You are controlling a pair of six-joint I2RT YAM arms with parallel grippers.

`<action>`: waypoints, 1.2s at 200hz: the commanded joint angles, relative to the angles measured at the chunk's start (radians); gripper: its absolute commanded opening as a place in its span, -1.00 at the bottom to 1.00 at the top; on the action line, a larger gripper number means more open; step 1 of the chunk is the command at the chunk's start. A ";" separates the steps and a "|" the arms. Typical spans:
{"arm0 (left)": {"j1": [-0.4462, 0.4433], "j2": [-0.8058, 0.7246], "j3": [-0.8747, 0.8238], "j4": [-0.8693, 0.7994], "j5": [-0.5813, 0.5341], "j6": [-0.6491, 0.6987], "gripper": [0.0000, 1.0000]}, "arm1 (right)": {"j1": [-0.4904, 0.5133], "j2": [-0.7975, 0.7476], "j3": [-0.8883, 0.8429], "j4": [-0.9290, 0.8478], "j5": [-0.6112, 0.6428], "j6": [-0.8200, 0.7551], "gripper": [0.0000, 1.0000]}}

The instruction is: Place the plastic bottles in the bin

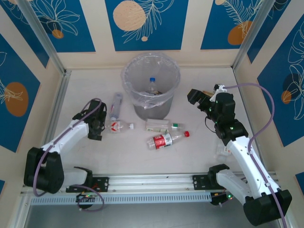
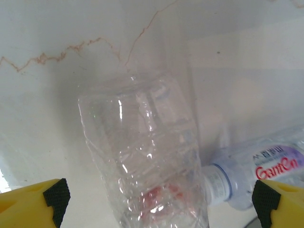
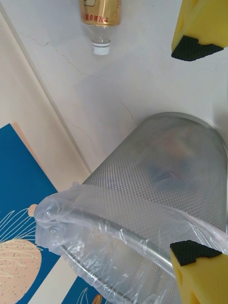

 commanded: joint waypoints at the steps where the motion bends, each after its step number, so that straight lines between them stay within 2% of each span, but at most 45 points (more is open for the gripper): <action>1: 0.034 0.067 0.069 -0.090 0.120 -0.185 0.99 | -0.005 -0.023 -0.015 0.028 0.029 0.020 1.00; 35: 0.044 0.160 0.121 -0.125 0.135 -0.163 0.99 | -0.006 -0.035 -0.011 -0.010 0.045 0.011 1.00; 118: 0.048 0.271 0.143 -0.183 0.054 -0.194 0.99 | -0.005 -0.055 -0.008 -0.057 0.066 0.005 0.99; 139: 0.048 0.276 0.134 -0.184 0.004 -0.192 0.89 | -0.006 -0.059 -0.005 -0.069 0.068 0.004 0.99; 170: 0.049 0.281 0.112 -0.167 -0.041 -0.181 0.85 | -0.006 -0.063 -0.008 -0.082 0.079 0.002 0.99; 240: 0.052 0.327 0.114 -0.143 -0.075 -0.133 0.43 | -0.006 -0.062 -0.012 -0.073 0.080 0.009 0.99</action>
